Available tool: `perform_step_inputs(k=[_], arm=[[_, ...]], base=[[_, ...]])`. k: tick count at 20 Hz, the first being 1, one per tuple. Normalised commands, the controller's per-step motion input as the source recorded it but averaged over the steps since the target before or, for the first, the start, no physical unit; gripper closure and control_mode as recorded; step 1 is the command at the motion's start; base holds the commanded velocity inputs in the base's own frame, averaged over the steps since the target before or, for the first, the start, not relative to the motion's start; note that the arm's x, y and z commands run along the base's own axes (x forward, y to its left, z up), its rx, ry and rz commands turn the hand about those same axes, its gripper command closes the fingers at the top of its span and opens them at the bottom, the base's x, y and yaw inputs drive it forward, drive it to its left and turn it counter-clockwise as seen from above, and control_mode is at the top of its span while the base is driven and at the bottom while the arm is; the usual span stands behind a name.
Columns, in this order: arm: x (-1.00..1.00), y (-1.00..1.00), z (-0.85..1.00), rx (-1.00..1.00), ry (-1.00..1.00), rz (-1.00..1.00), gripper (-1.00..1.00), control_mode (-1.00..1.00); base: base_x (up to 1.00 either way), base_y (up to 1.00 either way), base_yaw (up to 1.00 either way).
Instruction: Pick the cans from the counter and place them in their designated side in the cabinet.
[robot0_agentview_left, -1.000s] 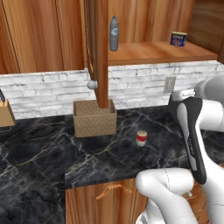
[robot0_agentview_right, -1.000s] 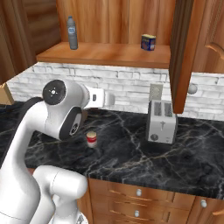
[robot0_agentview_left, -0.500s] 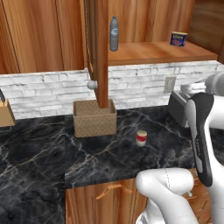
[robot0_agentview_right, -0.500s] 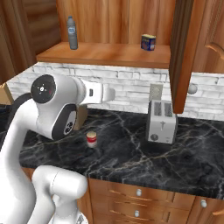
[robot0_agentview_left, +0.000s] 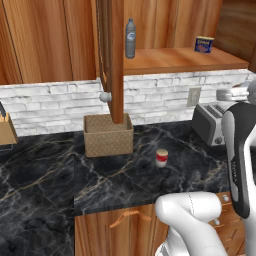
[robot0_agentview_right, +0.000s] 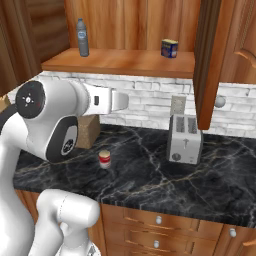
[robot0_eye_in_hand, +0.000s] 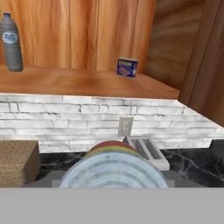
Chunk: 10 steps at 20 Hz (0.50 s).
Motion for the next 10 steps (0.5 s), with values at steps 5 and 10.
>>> perform_step_inputs(k=[5,10], arm=[[-0.02,0.00,0.27,-0.03,-0.09,0.00,1.00,-1.00],[0.00,0.00,0.16,-0.04,-0.17,0.00,1.00,-1.00]], base=[[0.00,0.00,0.00],[0.00,0.00,0.00]])
